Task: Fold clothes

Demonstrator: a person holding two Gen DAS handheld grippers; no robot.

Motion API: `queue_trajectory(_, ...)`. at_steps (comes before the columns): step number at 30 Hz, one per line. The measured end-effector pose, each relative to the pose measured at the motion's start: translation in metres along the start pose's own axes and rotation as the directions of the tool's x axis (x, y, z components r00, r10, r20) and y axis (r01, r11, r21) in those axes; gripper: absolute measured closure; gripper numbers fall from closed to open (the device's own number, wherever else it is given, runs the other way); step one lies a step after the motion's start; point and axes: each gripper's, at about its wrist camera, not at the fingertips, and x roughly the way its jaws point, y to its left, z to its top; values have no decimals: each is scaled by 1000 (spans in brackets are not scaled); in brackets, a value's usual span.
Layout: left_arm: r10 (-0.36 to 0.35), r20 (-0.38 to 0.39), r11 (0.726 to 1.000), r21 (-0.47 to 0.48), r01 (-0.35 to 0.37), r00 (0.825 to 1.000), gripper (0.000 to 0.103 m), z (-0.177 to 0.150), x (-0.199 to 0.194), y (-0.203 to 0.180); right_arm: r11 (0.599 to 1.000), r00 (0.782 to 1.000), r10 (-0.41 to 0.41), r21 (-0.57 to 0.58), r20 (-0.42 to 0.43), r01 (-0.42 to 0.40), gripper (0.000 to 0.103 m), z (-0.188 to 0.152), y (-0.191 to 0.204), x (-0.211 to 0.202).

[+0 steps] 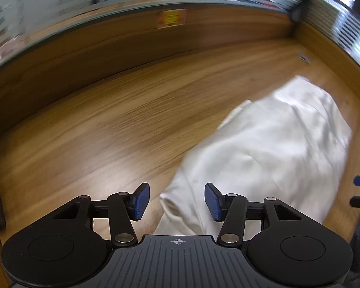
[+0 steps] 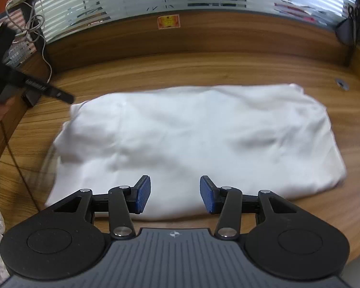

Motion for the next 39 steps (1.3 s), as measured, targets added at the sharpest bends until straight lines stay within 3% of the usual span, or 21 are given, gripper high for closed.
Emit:
queue_trajectory(6, -60, -24, 966, 249, 64, 998, 46, 11, -1, -10, 999, 1000, -1, -42, 6, 1, 51, -22, 59, -3)
queue_trajectory(13, -96, -66, 875, 470, 116, 993, 43, 11, -7, -14, 987, 999, 44, -157, 10, -42, 47, -32, 130, 10)
queue_trajectory(16, -98, -63, 863, 491, 116, 993, 39, 8, -8, -13, 974, 998, 64, -215, -7, -64, 47, -35, 153, 22)
queue_trajectory(18, -104, -72, 869, 478, 126, 992, 39, 7, -6, -12, 966, 997, 75, -248, -21, -78, 47, -36, 166, 30)
queue_trajectory(20, -123, -85, 852, 502, 149, 989, 37, 4, -6, -14, 955, 996, 78, -284, -34, -84, 47, -37, 178, 38)
queue_trajectory(25, -141, -104, 785, 594, 175, 985, 33, -6, -4, -20, 934, 995, 71, -345, -66, -89, 48, -43, 198, 54)
queue_trajectory(28, -169, -131, 743, 634, 214, 977, 31, -16, -5, -22, 928, 995, 54, -363, -78, -79, 56, -46, 203, 61)
queue_trajectory(33, -164, -177, 628, 740, 241, 970, 24, -41, -6, -34, 924, 997, 13, -379, -70, -38, 67, -49, 203, 66)
queue_trajectory(34, -162, -186, 602, 759, 246, 969, 23, -47, -6, -37, 926, 998, 4, -376, -69, -30, 84, -48, 202, 66)
queue_trajectory(35, -159, -189, 578, 778, 247, 969, 22, -53, -6, -40, 928, 998, -4, -371, -69, -22, 92, -47, 201, 66)
queue_trajectory(37, -155, -194, 531, 810, 247, 969, 20, -64, -7, -44, 934, 999, -6, -356, -52, -13, 92, -44, 196, 62)
queue_trajectory(39, -146, -182, 504, 832, 232, 972, 19, -73, -6, -48, 943, 1000, -1, -334, -21, -6, 93, -40, 192, 55)
